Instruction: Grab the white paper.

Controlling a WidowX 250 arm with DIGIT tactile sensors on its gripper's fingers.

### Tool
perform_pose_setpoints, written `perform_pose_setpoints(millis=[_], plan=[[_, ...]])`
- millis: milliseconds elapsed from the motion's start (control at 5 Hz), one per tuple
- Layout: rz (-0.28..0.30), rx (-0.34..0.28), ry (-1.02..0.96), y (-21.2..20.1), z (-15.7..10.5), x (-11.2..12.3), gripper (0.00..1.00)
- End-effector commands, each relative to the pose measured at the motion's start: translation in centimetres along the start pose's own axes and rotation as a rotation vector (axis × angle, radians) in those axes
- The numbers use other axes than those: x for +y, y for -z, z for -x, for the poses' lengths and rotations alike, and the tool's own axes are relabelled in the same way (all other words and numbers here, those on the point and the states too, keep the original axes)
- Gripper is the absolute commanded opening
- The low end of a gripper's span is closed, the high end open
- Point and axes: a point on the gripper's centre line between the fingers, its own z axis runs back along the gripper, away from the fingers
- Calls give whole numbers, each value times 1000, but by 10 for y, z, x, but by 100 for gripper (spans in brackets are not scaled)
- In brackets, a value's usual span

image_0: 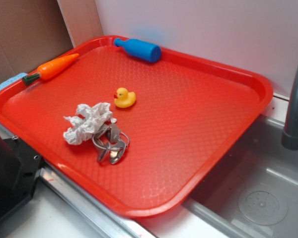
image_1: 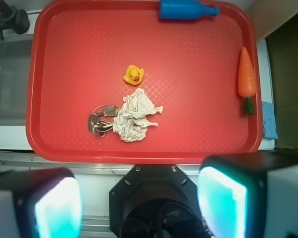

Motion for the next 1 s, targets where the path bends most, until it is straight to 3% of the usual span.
perform_pose_setpoints(millis=[0,200,400,600,800], plan=[[0,0,0,0,0,0,100],[-16,-31,27,8,1,12,100],[-21,-104,99,22,5,18,100],[-17,-166,197,43,3,18,100],[-28,-188,319,78,-4,16,100]])
